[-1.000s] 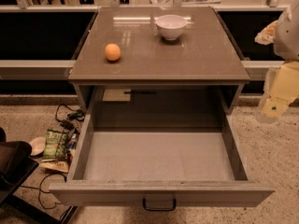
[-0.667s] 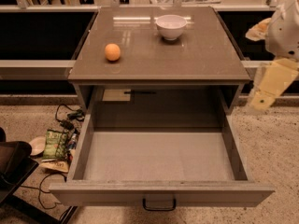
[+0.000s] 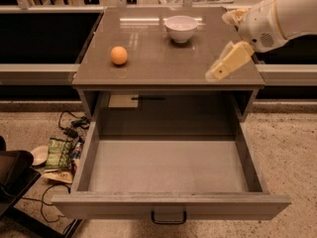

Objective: Place orange into top drawer

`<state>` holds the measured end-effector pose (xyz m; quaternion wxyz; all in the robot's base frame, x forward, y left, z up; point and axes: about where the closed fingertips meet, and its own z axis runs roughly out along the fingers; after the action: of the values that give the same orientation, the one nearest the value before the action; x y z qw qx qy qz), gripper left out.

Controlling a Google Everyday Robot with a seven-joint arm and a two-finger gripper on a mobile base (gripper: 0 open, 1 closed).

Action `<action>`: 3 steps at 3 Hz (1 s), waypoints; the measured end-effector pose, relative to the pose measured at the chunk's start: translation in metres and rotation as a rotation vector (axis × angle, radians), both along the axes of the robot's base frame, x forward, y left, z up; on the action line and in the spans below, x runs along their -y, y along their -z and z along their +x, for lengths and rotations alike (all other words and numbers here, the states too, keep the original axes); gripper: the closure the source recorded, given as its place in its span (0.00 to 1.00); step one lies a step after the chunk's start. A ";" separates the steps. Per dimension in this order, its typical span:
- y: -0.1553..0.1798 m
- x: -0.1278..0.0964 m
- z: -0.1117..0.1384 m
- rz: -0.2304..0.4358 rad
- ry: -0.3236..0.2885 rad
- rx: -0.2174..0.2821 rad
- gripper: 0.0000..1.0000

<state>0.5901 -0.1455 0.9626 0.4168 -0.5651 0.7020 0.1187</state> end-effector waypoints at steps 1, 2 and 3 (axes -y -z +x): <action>-0.013 -0.024 0.062 0.201 0.066 0.083 0.00; -0.011 -0.031 0.067 0.201 0.063 0.084 0.00; 0.000 -0.077 0.097 0.198 0.043 0.091 0.00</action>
Offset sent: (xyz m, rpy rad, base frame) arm 0.0502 0.0234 0.0097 0.1701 -0.0627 -0.0406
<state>0.6870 -0.0680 0.9624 0.5046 -0.5108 0.6790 0.1530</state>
